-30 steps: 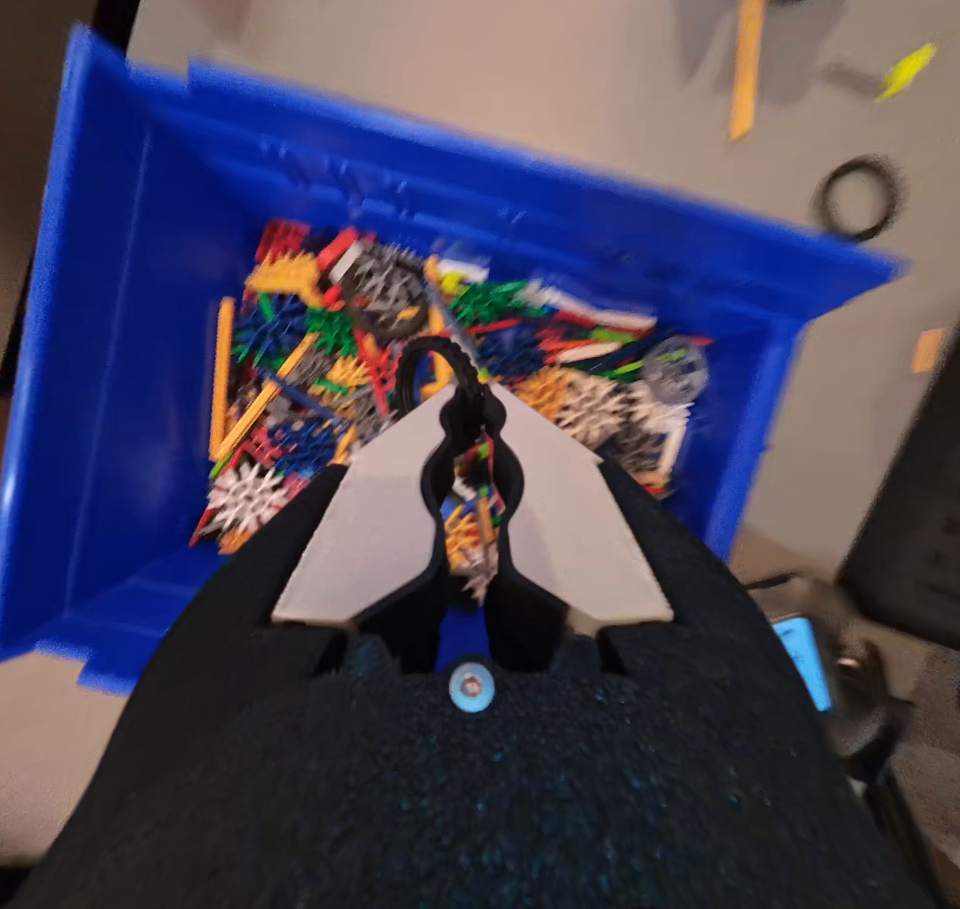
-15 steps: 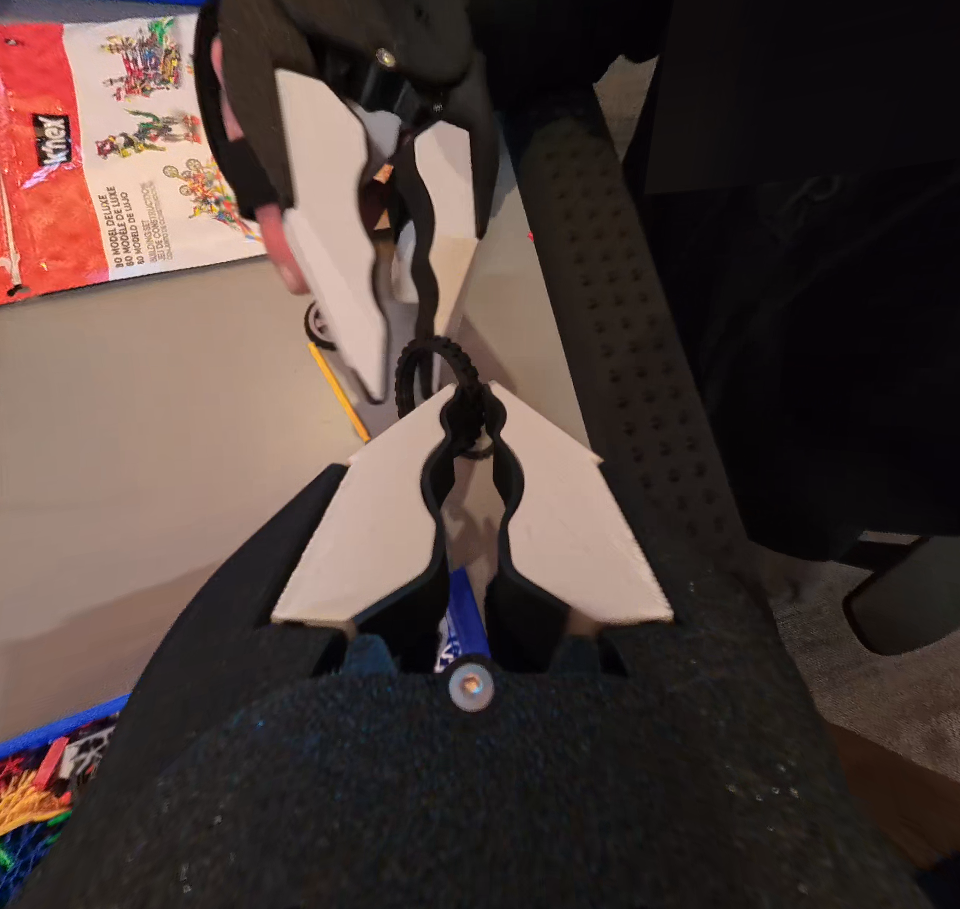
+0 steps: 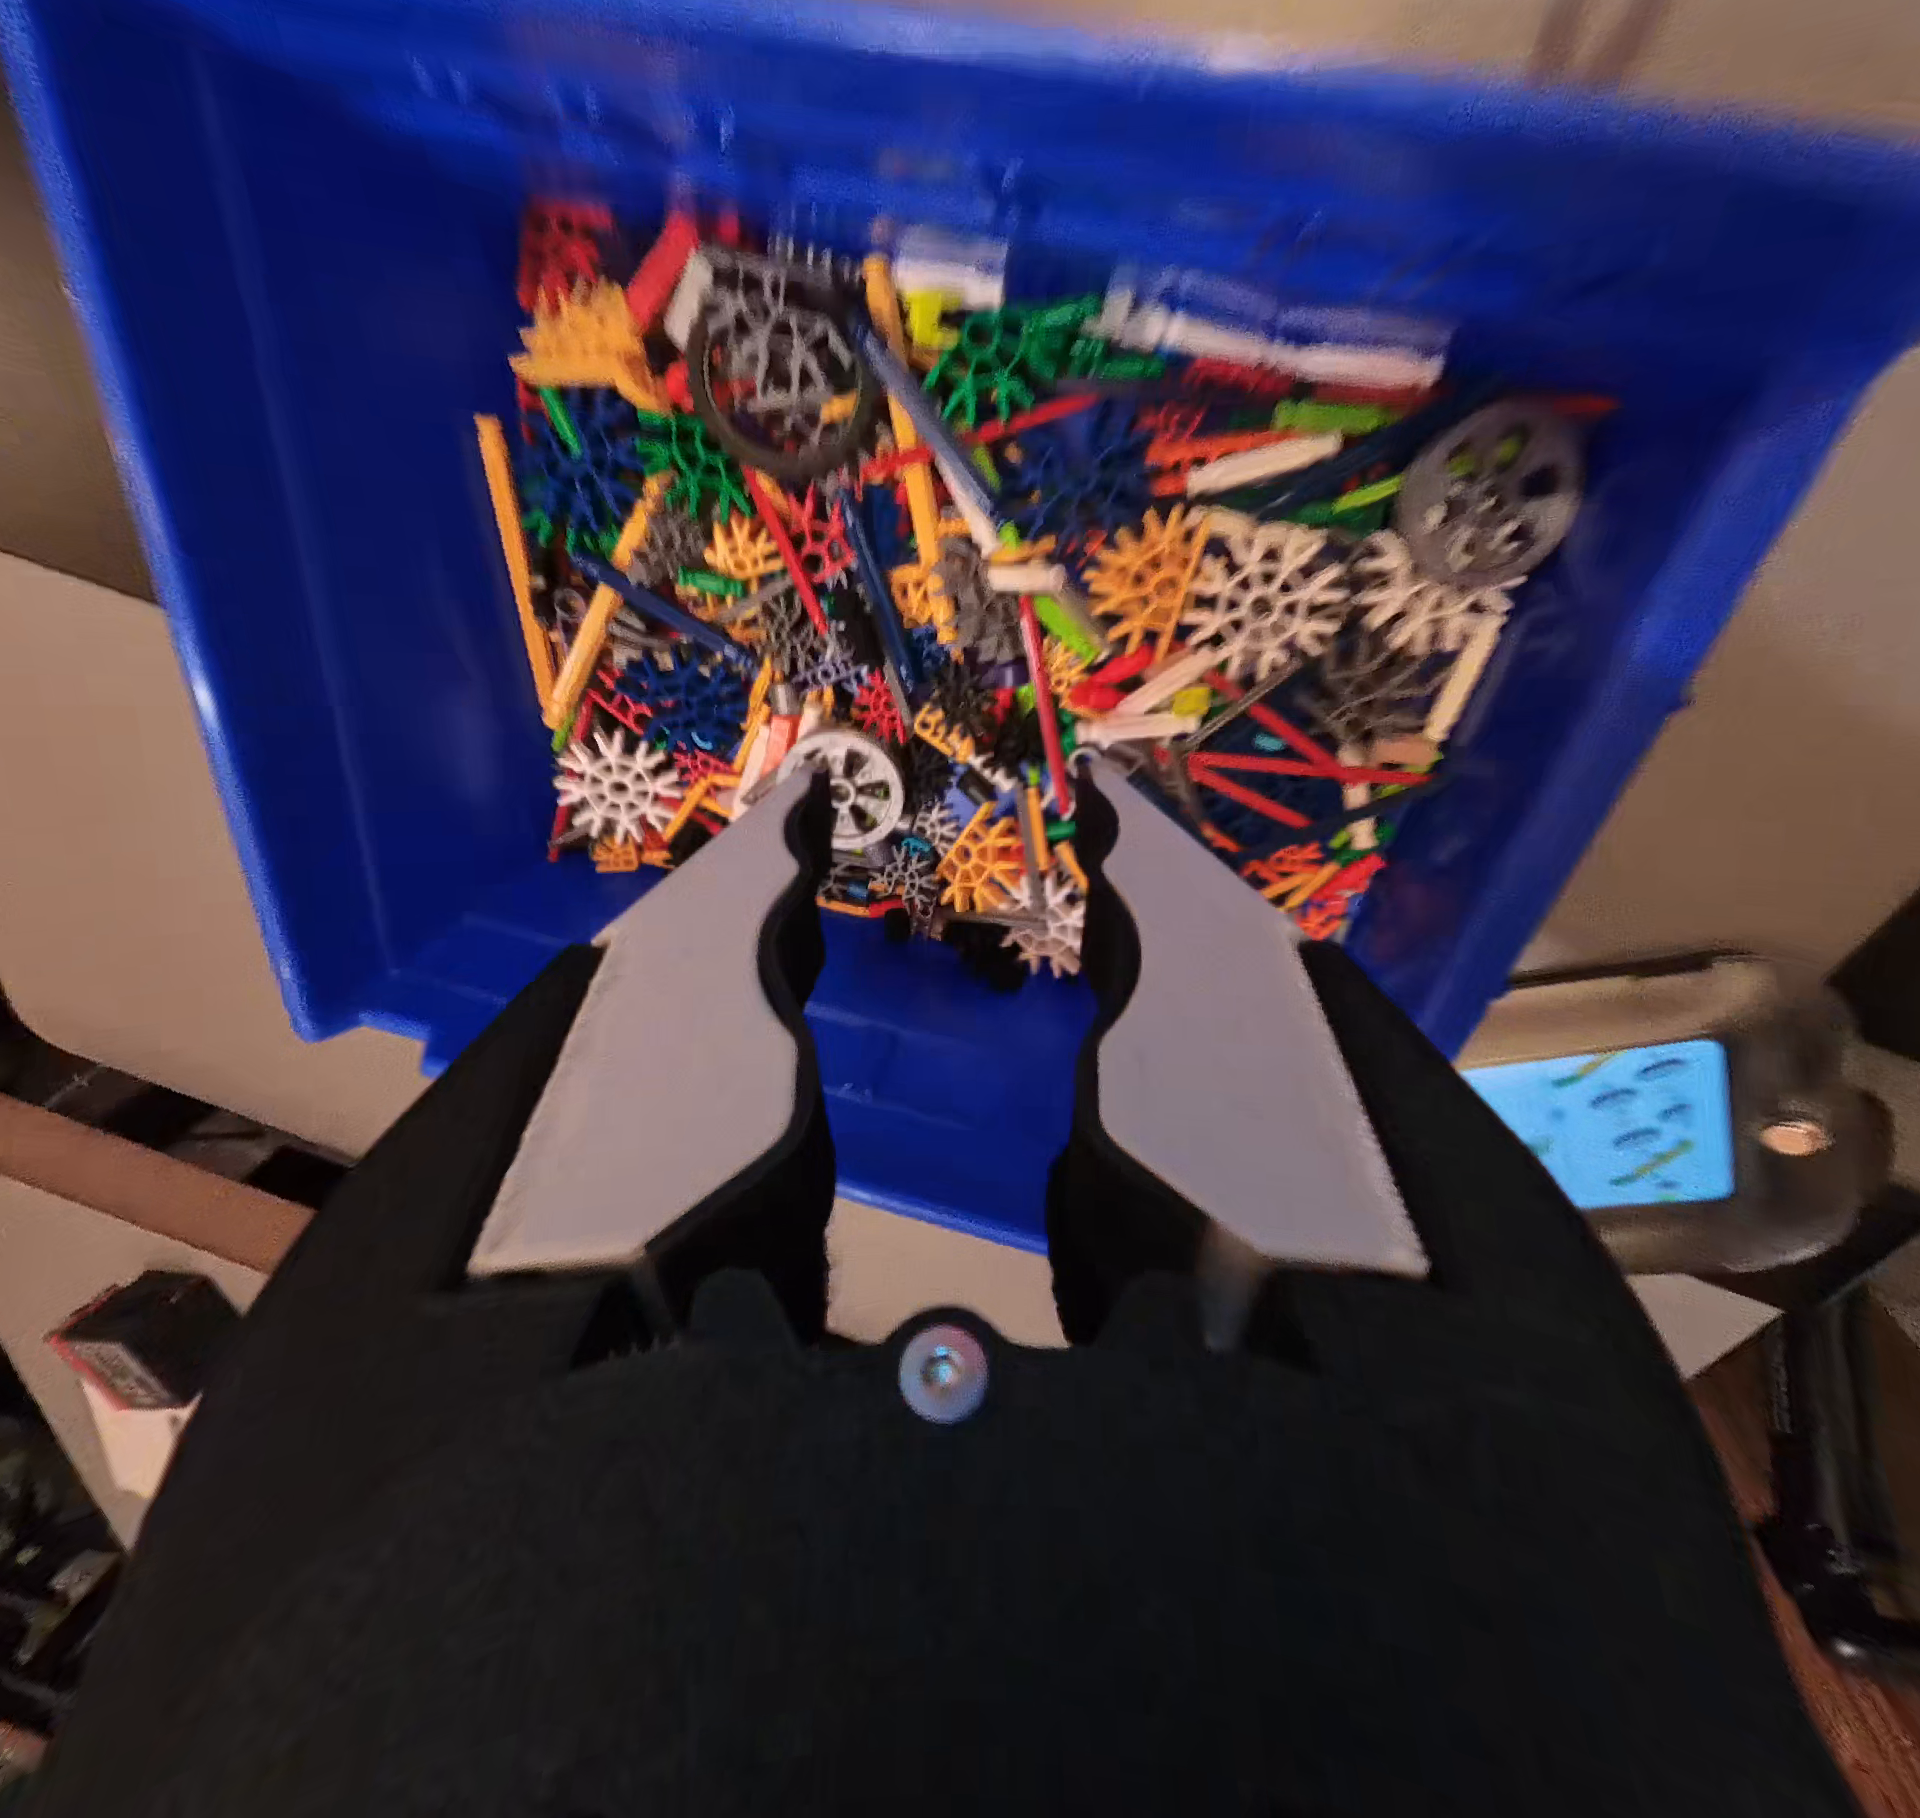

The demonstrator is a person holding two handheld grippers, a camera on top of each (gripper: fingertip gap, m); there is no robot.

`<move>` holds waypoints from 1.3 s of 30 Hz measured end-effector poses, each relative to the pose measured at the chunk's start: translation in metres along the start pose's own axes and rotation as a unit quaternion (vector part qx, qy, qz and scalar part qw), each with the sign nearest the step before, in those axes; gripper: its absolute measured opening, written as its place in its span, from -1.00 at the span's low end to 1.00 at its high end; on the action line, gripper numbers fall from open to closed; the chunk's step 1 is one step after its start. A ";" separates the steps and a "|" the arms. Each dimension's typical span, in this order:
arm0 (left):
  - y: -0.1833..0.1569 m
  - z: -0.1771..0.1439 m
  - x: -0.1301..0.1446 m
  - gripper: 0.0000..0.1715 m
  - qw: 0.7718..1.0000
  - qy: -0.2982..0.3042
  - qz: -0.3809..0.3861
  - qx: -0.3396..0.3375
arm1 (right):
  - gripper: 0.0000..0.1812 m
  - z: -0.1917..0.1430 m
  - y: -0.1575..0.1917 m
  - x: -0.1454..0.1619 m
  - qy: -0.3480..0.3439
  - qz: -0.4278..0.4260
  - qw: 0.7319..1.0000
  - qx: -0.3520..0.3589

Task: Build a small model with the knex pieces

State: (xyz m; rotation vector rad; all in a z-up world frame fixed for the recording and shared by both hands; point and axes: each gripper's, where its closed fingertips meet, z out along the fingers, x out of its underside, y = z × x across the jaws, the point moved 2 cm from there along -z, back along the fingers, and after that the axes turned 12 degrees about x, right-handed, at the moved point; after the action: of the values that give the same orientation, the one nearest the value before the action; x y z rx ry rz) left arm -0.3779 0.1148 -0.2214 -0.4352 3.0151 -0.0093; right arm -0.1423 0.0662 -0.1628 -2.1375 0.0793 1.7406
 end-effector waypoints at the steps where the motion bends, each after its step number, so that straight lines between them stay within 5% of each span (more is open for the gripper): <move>1: 0.007 0.009 0.010 -0.49 1.000 0.018 -0.010 0.001 | -0.94 0.001 0.000 0.003 0.003 0.002 1.000 -0.001; 5: 0.030 0.041 0.045 -0.40 0.993 0.114 -0.012 -0.016 | -0.94 0.005 0.001 0.012 0.016 0.002 1.000 -0.007; 14: 0.047 0.072 0.046 -0.51 0.988 0.156 -0.003 -0.003 | -0.94 0.007 -0.003 0.021 0.025 0.009 1.000 -0.008; 19: 0.044 0.076 0.040 -0.80 0.992 0.129 -0.002 0.010 | -0.94 0.005 -0.006 0.020 0.023 0.012 1.000 -0.006; 24: 0.045 0.066 0.043 -0.83 0.992 0.123 -0.012 -0.001 | -0.94 0.004 -0.007 0.019 0.022 0.010 1.000 -0.005; 28: 0.036 0.053 0.050 -0.36 0.991 0.125 -0.042 0.019 | -0.94 0.003 -0.006 0.017 0.022 0.007 1.000 -0.006; 31: 0.031 0.055 0.060 -0.23 0.986 0.157 -0.041 0.031 | -0.94 0.003 -0.005 0.017 0.023 0.006 1.000 -0.008; 35: 0.028 0.069 0.067 -0.36 0.982 0.182 -0.035 0.044 | -0.94 0.003 -0.003 0.017 0.024 0.004 1.000 -0.010; 39: 0.031 0.074 0.067 -0.69 0.981 0.184 -0.034 0.049 | -0.94 0.003 -0.003 0.017 0.024 0.004 1.000 -0.011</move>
State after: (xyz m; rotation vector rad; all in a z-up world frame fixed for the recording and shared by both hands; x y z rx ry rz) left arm -0.4433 0.1263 -0.3020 -0.5839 3.3375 -0.2733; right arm -0.1402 0.0734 -0.1792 -2.1986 0.0809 1.7019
